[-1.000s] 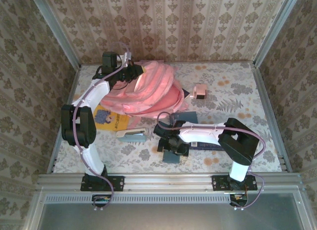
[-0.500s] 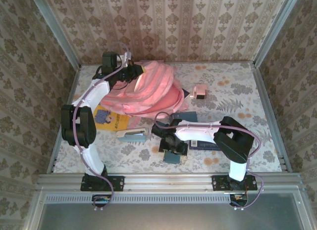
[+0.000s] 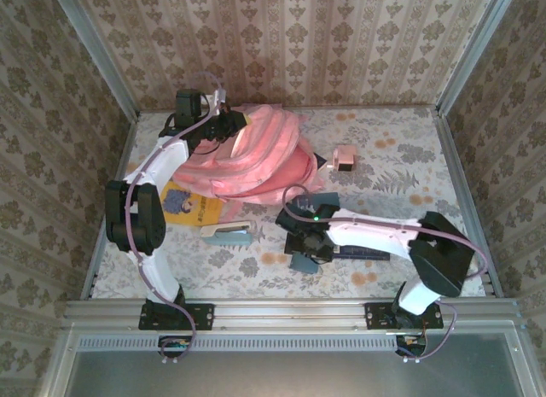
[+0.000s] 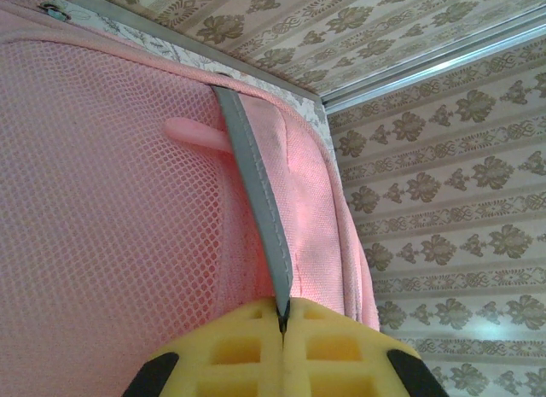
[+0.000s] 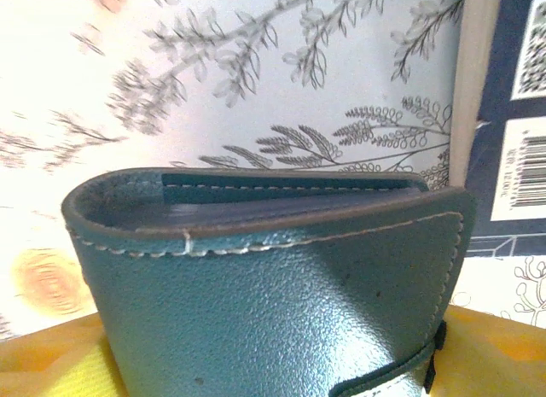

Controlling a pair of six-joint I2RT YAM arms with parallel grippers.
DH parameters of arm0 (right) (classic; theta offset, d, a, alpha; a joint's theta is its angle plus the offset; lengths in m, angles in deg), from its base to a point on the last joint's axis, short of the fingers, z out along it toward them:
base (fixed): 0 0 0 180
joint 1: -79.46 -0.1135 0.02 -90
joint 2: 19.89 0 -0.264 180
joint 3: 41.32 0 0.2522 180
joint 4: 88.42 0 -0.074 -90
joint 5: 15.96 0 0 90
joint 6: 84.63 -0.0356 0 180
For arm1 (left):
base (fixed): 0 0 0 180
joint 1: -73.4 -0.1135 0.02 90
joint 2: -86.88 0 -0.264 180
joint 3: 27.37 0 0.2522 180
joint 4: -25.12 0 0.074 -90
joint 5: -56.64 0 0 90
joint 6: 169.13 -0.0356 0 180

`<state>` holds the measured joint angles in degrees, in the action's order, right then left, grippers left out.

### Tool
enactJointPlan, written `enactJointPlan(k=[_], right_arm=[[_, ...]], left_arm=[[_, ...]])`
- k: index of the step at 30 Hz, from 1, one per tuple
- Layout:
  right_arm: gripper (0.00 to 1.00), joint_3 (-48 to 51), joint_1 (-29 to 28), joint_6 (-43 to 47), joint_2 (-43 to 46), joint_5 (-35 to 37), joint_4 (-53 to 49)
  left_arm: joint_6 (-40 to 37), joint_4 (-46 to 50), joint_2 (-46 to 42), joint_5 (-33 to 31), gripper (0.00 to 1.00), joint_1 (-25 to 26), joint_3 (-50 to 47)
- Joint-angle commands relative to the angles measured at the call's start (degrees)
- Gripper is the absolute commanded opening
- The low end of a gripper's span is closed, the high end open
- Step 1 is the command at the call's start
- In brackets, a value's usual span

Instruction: Pack the student bag

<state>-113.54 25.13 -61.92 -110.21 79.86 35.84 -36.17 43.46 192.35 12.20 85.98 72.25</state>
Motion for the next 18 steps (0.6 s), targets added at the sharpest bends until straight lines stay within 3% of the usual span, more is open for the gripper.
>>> enactJointPlan(k=[1,9,18], right_arm=[[0.8,2.3,1.7,0.2,3.9,2.1,1.9],[0.81,7.6,7.6,2.2,15.3,4.6,3.2],[0.78,11.9,18.0,9.3,31.5,2.8,6.4]], left_arm=[[1.0,-3.5,-2.4,1.9,0.0,-0.8,0.1],[4.5,-6.6,-3.1,4.4,0.0,-0.5,0.5],[-5.9,5.9,-2.9,8.9,0.0,3.0,11.7]])
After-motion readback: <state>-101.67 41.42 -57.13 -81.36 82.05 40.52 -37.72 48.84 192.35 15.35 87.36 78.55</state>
